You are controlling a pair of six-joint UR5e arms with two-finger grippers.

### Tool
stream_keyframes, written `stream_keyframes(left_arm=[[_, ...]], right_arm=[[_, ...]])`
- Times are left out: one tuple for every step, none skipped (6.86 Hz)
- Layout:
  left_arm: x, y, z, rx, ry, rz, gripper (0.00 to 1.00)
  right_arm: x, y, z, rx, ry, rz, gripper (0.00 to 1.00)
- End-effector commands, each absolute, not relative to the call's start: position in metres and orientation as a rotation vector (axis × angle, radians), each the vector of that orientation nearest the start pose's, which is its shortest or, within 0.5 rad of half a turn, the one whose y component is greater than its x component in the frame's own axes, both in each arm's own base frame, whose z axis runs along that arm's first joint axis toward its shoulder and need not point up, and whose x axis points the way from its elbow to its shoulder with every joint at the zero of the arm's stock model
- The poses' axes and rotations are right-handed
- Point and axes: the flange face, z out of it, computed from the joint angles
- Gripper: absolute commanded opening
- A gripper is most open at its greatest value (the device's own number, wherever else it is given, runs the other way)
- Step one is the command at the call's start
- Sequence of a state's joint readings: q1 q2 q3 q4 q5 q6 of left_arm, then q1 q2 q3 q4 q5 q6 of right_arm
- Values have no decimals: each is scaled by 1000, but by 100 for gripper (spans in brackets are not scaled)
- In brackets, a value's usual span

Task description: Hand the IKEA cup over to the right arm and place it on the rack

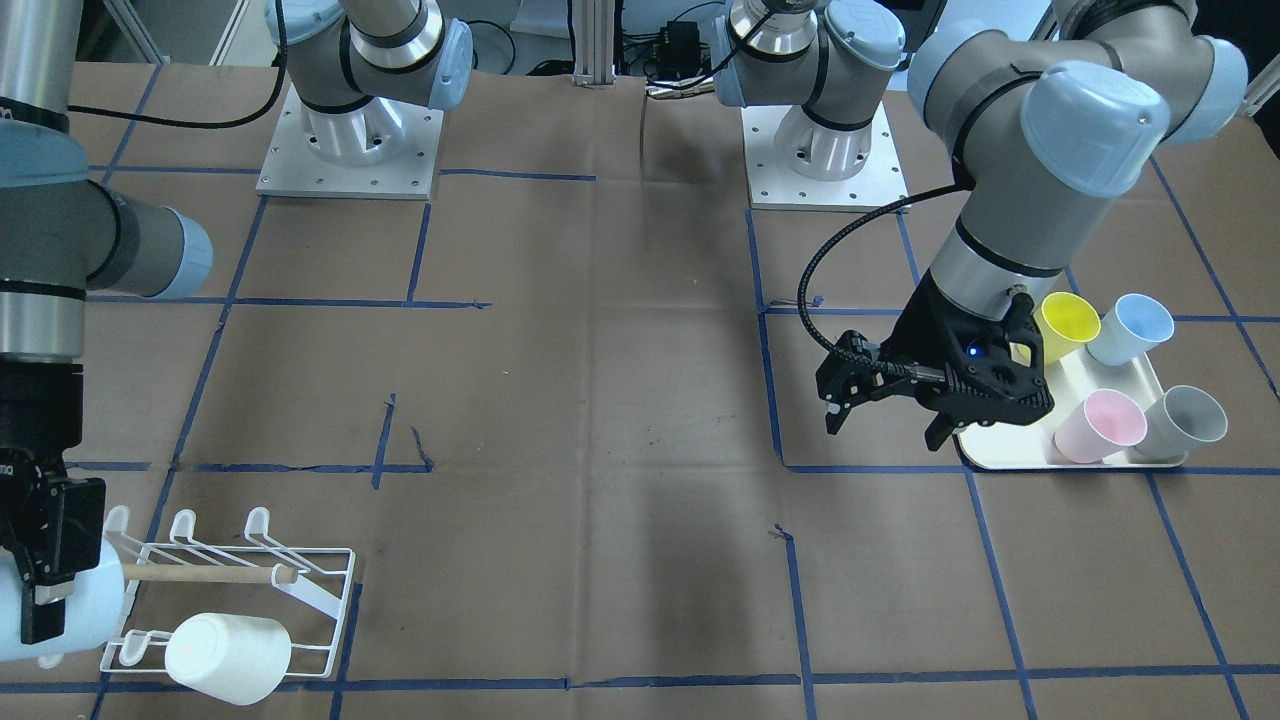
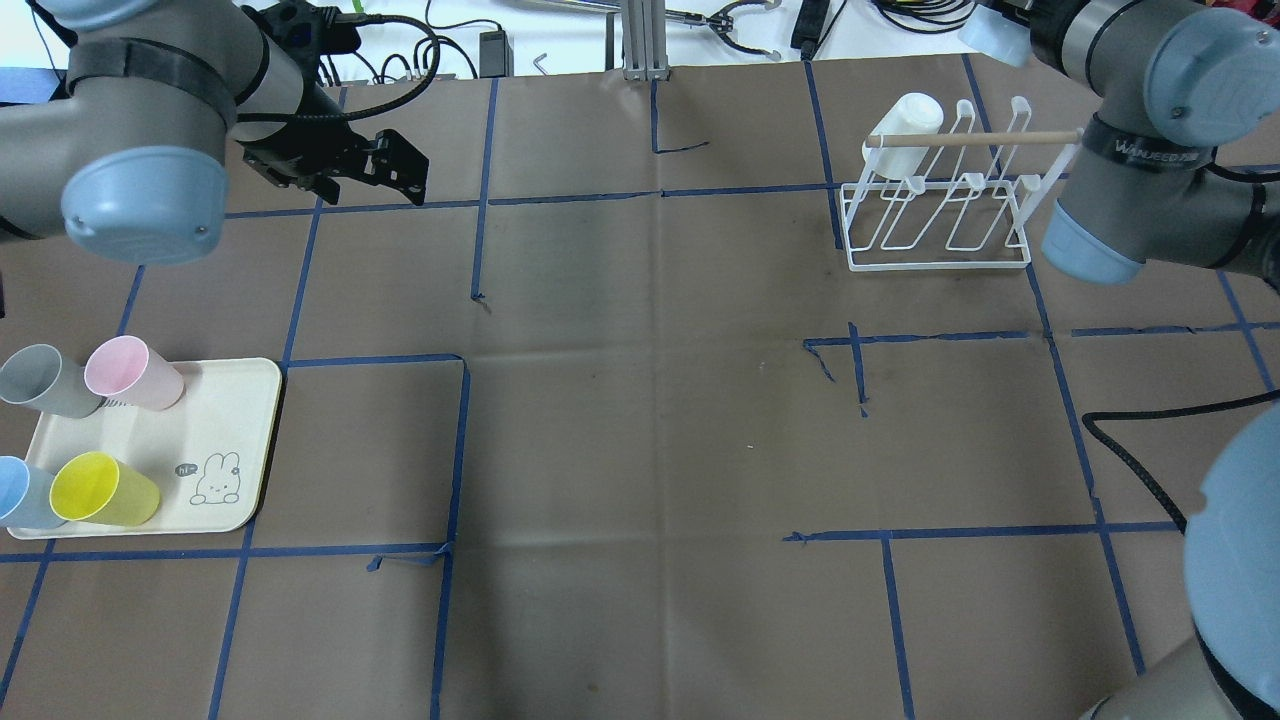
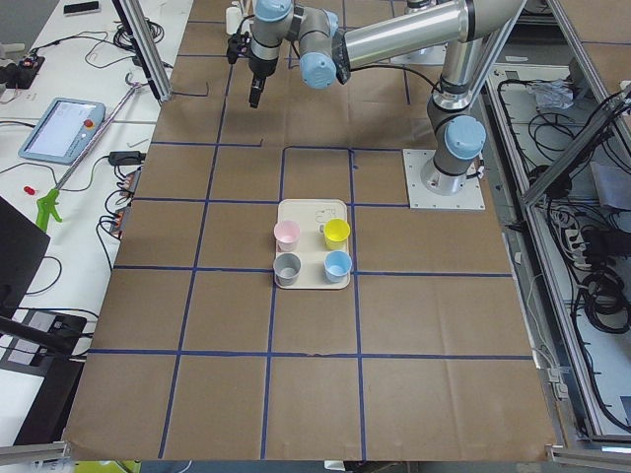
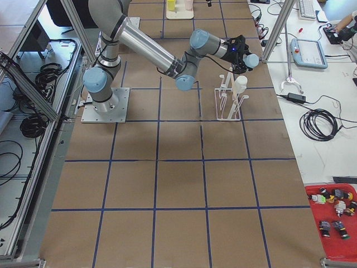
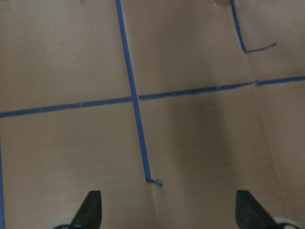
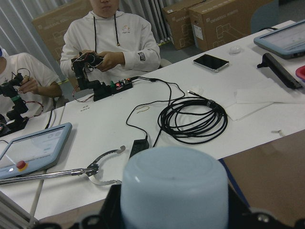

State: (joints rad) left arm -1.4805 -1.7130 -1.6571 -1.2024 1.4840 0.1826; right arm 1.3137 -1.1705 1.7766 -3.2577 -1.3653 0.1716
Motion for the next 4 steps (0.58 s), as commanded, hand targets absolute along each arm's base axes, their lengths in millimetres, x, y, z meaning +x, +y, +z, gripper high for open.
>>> stream_keyframes(left_arm=[[-91,-520,444,-40,3178,-10,99],[-94,-498,453,-156,3175,39,99],[-97,-493,454,-222,3175,38,99],[-117,-489,454,-184,3173,38,99]], right_arm=[[-30,-652,354,182,2672,-1695,8],[-43,-655,338,173,2701,-1696,8],[-63,-658,323,150,2737,-1711,8],[-67,-660,313,142,2728,-1748,8]])
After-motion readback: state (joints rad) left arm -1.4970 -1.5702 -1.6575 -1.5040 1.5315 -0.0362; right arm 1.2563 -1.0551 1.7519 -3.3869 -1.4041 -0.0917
